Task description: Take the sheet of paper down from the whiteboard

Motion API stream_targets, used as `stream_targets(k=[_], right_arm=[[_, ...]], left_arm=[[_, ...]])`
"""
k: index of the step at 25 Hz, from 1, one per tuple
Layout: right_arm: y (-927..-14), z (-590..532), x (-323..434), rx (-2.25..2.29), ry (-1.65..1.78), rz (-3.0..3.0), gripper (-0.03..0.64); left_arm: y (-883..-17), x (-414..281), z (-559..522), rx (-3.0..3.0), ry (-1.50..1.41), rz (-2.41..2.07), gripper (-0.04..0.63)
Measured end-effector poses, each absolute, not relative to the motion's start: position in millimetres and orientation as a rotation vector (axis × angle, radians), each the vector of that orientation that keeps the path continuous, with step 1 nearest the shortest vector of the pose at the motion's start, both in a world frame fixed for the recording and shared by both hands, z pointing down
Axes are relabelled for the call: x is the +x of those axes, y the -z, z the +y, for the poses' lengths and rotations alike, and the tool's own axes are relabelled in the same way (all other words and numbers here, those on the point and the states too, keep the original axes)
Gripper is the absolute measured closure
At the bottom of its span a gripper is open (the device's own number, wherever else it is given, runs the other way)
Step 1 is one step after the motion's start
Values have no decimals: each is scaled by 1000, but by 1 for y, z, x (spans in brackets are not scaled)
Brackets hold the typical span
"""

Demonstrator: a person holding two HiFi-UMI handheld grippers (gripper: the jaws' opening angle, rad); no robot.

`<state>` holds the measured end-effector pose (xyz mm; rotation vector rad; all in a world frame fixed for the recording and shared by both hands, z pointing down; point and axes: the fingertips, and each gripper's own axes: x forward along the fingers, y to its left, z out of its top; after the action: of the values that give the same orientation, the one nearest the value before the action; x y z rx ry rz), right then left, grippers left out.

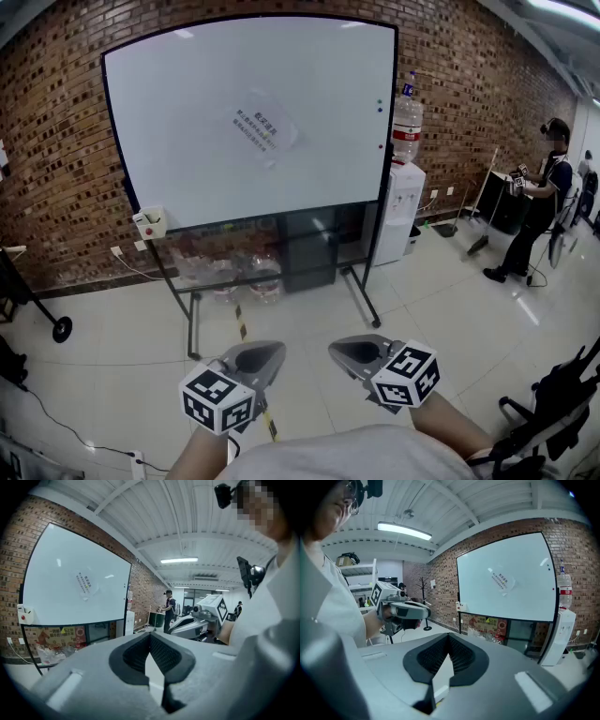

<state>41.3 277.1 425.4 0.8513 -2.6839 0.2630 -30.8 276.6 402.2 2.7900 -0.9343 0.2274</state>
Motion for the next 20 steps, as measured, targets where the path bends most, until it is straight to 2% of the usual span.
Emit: stream_targets(k=[11, 20], right_arm=[[-426, 209, -20, 693, -149, -2700, 617], [-434, 72, -58, 632, -163, -2750, 617]], left_arm=[[-387, -106, 197, 2758, -212, -1110, 594], [-395, -133, 67, 2737, -270, -1151, 594]])
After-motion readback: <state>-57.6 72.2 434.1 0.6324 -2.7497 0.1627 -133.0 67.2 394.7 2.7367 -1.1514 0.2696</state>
